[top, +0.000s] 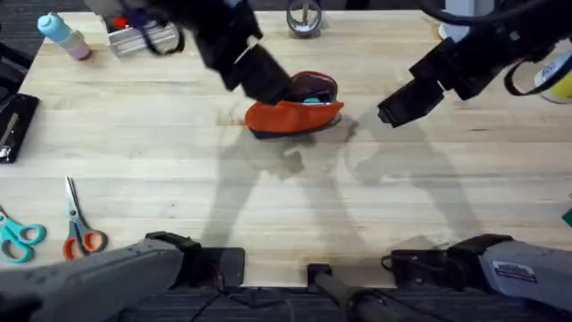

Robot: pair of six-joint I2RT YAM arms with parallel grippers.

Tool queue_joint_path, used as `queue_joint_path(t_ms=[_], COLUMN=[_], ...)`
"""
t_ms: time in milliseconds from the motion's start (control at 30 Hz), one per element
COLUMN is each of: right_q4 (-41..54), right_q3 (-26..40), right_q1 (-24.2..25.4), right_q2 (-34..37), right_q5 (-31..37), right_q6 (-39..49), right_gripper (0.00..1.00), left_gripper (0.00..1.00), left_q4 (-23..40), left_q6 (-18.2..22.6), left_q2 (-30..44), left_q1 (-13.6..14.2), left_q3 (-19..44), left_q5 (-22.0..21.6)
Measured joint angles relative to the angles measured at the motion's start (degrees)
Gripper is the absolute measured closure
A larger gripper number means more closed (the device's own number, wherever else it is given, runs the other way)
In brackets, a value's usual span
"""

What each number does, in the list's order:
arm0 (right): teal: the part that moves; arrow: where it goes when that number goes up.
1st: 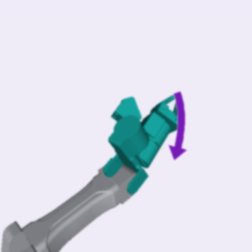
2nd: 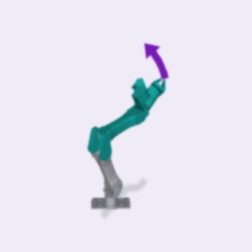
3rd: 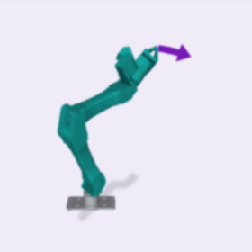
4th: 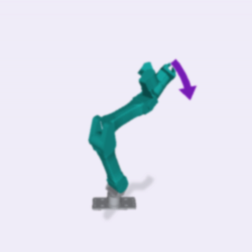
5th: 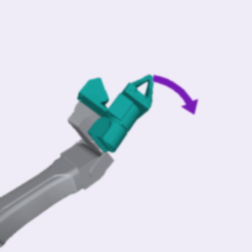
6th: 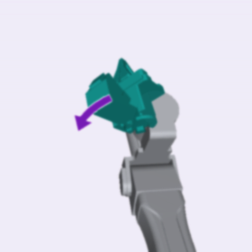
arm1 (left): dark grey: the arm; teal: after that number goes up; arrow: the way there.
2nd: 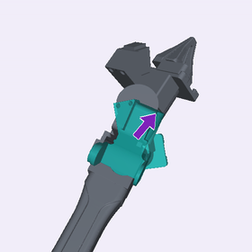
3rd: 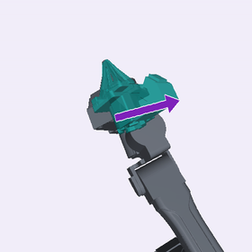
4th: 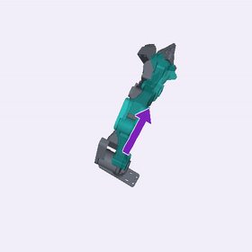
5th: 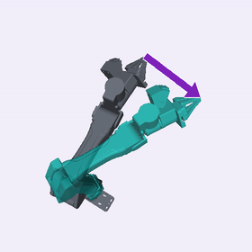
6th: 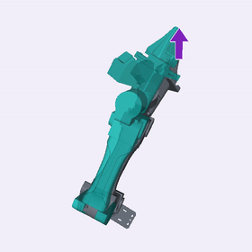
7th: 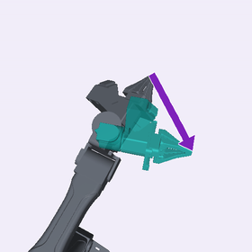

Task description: Unzip the bag, pick up the pens from the table one at a time and place them inside, then zip the bag closed.

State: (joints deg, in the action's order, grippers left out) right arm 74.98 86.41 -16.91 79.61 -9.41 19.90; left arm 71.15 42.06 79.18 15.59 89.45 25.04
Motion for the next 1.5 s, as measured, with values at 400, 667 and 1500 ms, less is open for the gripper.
queue_joint_path(t_ms=[400,667,1500], right_q4=[0.0,0.0,0.0], right_q3=[0.0,-0.02,0.0], right_q1=[0.0,0.0,0.0], right_q2=[0.01,0.0,0.02], right_q5=[0.0,0.0,0.0], right_q6=[0.0,0.0,0.0], right_gripper=[0.003,0.003,0.003], left_gripper=[0.009,0.008,0.009], left_q4=[-11.5,-22.13,-24.04], left_q6=[0.07,3.17,15.43], left_q2=[-20.18,-27.52,-21.15], left_q1=[-12.64,-22.11,-34.47], left_q3=[-21.11,-34.87,-46.32], left_q5=[6.27,15.38,30.31])
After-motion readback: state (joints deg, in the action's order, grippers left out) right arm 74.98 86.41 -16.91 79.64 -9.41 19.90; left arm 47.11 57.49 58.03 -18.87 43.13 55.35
